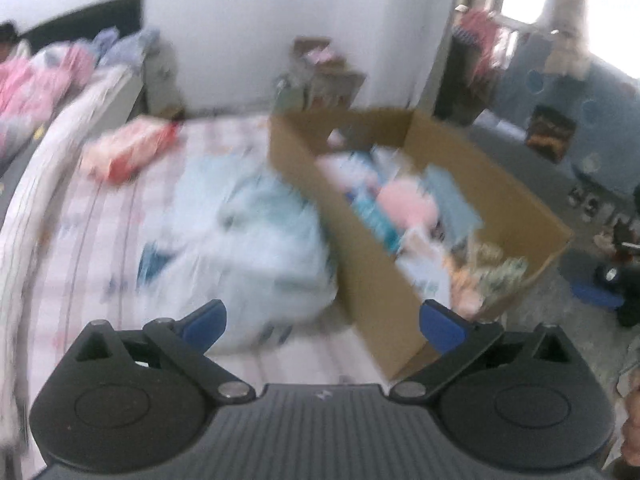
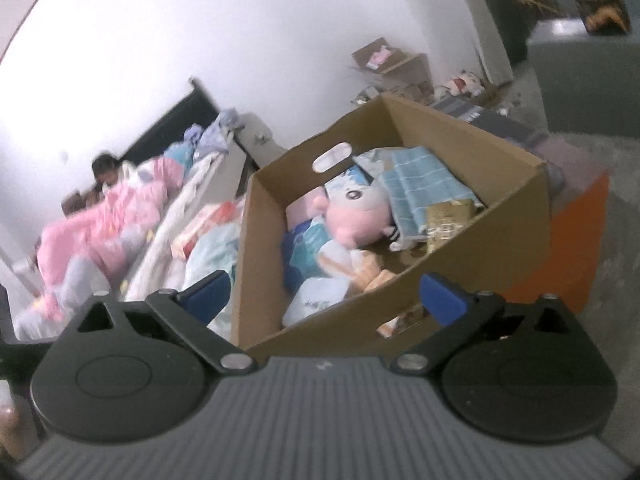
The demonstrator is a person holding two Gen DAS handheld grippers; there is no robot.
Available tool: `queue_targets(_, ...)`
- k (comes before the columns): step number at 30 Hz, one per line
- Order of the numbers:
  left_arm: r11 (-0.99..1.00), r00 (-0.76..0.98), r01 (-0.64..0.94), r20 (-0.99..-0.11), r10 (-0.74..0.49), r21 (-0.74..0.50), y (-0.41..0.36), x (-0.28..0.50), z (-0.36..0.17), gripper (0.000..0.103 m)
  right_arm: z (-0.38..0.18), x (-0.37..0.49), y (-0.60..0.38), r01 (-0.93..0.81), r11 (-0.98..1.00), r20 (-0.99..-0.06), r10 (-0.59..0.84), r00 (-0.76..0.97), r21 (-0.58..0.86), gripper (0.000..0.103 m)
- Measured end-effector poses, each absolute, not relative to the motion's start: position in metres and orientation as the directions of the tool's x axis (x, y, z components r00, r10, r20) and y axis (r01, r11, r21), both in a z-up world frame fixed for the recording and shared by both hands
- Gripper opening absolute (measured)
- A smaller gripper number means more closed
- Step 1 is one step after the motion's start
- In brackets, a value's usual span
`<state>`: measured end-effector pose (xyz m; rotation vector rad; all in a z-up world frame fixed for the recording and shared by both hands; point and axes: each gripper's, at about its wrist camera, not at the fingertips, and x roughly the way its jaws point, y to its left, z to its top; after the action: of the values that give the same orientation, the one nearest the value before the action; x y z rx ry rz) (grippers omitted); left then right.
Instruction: Organize soft objects
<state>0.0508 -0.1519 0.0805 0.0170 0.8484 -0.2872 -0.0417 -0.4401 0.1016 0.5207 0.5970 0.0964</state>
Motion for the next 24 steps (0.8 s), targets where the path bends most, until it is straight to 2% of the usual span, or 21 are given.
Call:
queue_targets(6,0.980,0.509,0.164,-0.842,-0.181,-0.111,-0.134,0.048,0.049,0.103,0.117,-0.045,-0.401,0.009,0.944,-0.575,0.193,0.795,0.331,0.102)
queue_targets(11,0.995,0.469,0.027,-0.877,-0.100,-0.099,-0.123,0.046,0.034,0.102,0.129,-0.046,-0.375,-0.063,0.982,-0.644,0.164,0.748,0.178,0.102)
queue_targets(17,0.988,0.412,0.056,-0.898,-0.156,-0.146,-0.123,0.052,0.029,0.102,0.135,-0.045,-0.362,-0.106,0.992,-0.710,0.120,0.694,0.064,0.102)
queue_targets(24,0.997,0.417,0.068,-0.907,-0.063,-0.038,-0.137,0.052,0.031,0.102,0.126,-0.036,-0.363,-0.072,0.997,-0.785,0.060,0.617,0.019,0.102)
